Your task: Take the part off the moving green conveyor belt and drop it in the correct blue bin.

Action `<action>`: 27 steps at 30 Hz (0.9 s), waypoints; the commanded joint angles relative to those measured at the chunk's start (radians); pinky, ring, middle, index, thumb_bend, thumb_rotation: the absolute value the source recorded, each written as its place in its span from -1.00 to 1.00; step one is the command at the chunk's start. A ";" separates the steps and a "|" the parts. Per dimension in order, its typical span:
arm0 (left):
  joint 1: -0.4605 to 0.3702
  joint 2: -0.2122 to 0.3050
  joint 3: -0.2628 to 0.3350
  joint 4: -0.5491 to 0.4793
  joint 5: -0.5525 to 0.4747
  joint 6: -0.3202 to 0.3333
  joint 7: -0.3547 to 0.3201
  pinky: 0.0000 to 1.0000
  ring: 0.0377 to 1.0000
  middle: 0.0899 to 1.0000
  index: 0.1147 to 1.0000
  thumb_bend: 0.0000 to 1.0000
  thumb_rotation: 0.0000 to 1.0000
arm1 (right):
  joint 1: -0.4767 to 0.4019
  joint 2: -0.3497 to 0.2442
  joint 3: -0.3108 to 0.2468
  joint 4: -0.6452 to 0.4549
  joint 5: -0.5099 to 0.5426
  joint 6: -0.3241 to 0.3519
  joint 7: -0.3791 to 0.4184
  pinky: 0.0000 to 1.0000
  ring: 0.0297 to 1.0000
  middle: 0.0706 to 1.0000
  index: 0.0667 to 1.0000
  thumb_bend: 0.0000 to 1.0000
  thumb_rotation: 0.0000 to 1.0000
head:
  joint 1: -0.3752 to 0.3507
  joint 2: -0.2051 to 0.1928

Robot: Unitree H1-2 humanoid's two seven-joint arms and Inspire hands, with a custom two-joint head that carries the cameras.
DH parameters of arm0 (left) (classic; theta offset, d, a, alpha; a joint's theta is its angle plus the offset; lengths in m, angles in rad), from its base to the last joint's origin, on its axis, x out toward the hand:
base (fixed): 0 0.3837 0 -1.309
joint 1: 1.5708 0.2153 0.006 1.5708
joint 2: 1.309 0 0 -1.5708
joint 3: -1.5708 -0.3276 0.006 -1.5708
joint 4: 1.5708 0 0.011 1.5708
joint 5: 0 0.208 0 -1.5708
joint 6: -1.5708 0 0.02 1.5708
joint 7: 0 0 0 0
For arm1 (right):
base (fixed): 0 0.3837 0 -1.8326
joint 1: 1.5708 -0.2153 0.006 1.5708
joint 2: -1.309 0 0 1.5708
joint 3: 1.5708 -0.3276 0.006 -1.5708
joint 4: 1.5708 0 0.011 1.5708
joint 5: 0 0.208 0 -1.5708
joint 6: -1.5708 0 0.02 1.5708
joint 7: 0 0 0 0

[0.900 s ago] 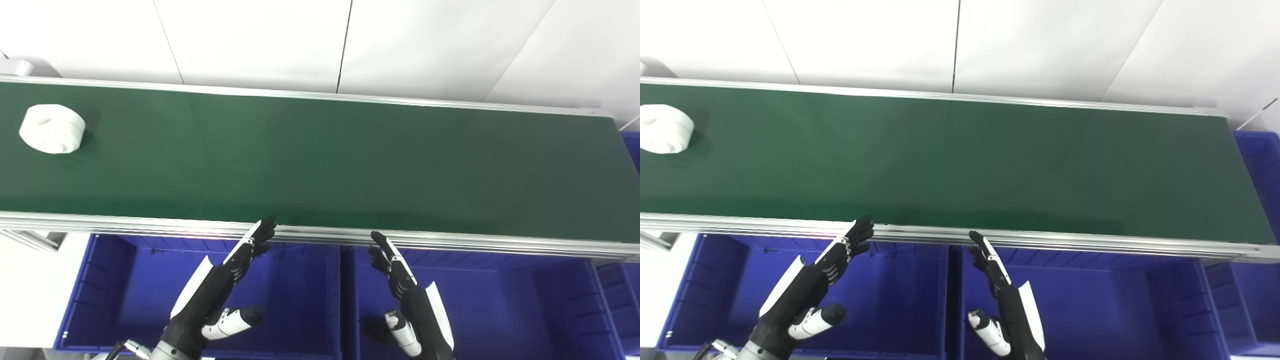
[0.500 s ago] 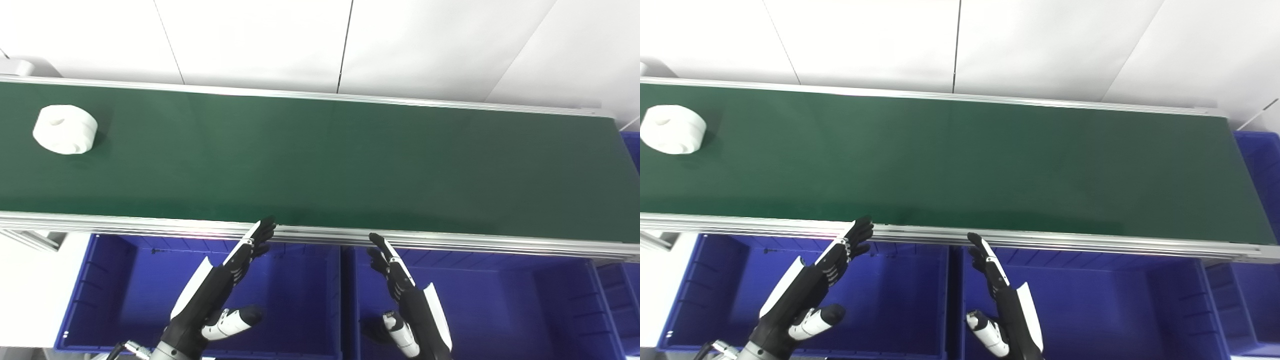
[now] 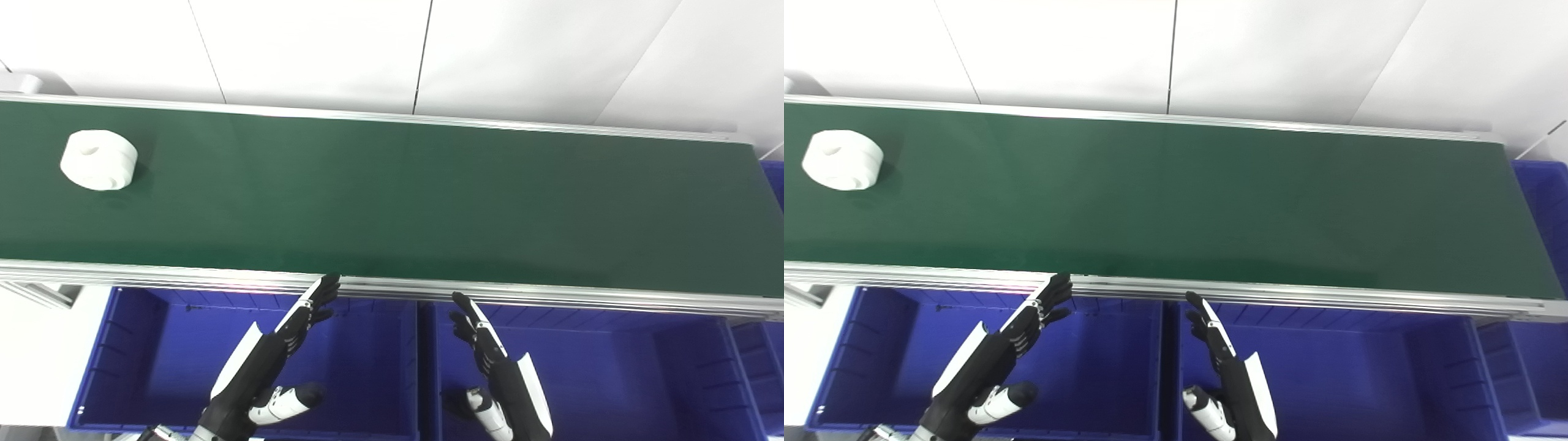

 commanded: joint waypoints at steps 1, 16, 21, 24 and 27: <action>0.013 0.002 0.000 -0.003 0.004 -0.052 0.008 0.80 0.92 0.95 0.92 0.64 0.70 | 0.014 0.004 0.000 -0.004 -0.008 -0.067 -0.017 0.77 0.80 0.91 0.89 0.84 1.00 | 0.007 -0.003; -0.013 -0.025 -0.025 0.108 0.030 -0.108 0.013 0.72 0.89 0.93 0.87 0.65 0.54 | -0.018 -0.019 -0.041 0.123 0.024 -0.187 -0.035 0.87 0.90 0.95 0.92 0.86 1.00 | 0.133 -0.141; -0.040 -0.051 -0.035 0.192 0.057 -0.171 0.028 0.61 0.82 0.88 0.84 0.64 0.52 | -0.052 -0.039 -0.055 0.194 0.049 -0.213 -0.049 0.82 0.86 0.91 0.89 0.83 1.00 | 0.162 -0.211; -0.052 -0.064 -0.040 0.227 0.067 -0.201 0.035 0.57 0.81 0.86 0.83 0.64 0.51 | -0.062 -0.058 -0.054 0.208 0.058 -0.214 -0.057 0.87 0.91 0.93 0.88 0.87 1.00 | 0.176 -0.230; -0.064 -0.073 -0.043 0.258 0.086 -0.231 0.044 0.54 0.78 0.84 0.81 0.64 0.52 | -0.067 -0.071 -0.057 0.218 0.062 -0.215 -0.063 0.92 0.95 0.94 0.89 0.89 1.00 | 0.198 -0.250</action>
